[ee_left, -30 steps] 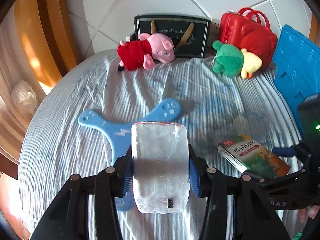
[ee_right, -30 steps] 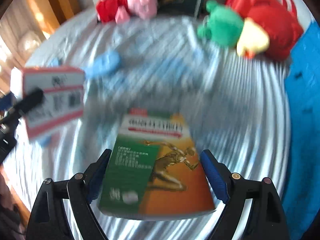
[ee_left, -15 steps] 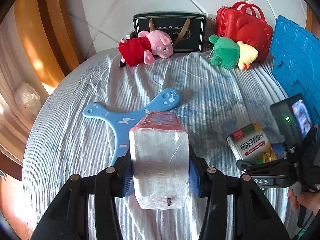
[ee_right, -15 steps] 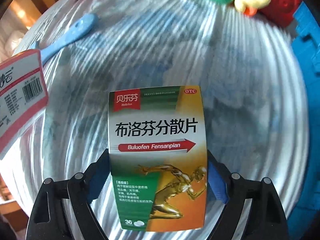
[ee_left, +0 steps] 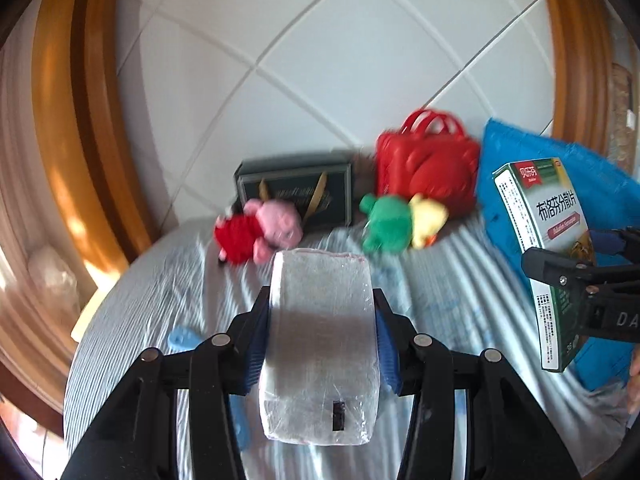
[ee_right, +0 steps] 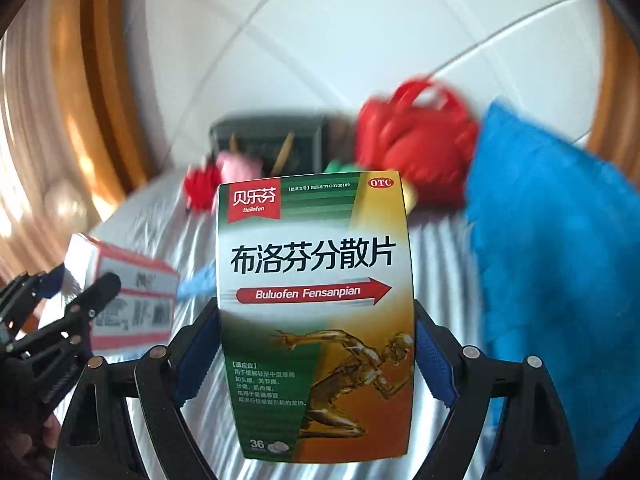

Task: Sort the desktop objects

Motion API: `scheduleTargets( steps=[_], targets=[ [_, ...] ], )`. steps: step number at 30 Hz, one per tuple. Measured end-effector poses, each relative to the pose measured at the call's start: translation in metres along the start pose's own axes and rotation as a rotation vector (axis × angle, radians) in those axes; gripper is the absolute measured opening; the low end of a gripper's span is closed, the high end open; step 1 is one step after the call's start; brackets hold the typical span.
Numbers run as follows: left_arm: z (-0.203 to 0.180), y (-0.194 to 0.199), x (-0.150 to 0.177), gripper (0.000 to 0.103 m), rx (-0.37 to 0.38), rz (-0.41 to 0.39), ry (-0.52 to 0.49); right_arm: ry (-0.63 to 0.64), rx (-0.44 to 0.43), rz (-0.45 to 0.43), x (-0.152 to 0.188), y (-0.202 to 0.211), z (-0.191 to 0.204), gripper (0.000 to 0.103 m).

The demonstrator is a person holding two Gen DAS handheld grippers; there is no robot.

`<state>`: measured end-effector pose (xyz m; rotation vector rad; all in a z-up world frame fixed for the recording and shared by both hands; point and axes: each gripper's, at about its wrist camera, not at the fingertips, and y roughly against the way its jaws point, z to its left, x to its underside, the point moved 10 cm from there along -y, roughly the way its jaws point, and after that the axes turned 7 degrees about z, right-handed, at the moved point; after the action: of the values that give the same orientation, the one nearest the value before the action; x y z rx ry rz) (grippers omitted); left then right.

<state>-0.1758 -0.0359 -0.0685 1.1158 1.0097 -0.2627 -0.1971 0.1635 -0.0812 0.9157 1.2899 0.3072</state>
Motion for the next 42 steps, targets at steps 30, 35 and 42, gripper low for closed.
scheduleTargets(
  steps=[30, 35, 42],
  targets=[
    [-0.193, 0.027, -0.031, 0.056, 0.079, 0.007, 0.058, -0.305, 0.410, -0.065, 0.051, 0.123, -0.337, 0.091],
    [-0.148, 0.005, -0.004, 0.056, 0.028, 0.086, 0.106, -0.305, 0.434, -0.112, 0.047, 0.144, -0.319, 0.103],
    [-0.073, -0.030, 0.034, 0.056, 0.010, 0.185, 0.158, -0.231, 0.288, -0.221, 0.009, 0.158, -0.236, 0.103]
  ],
)
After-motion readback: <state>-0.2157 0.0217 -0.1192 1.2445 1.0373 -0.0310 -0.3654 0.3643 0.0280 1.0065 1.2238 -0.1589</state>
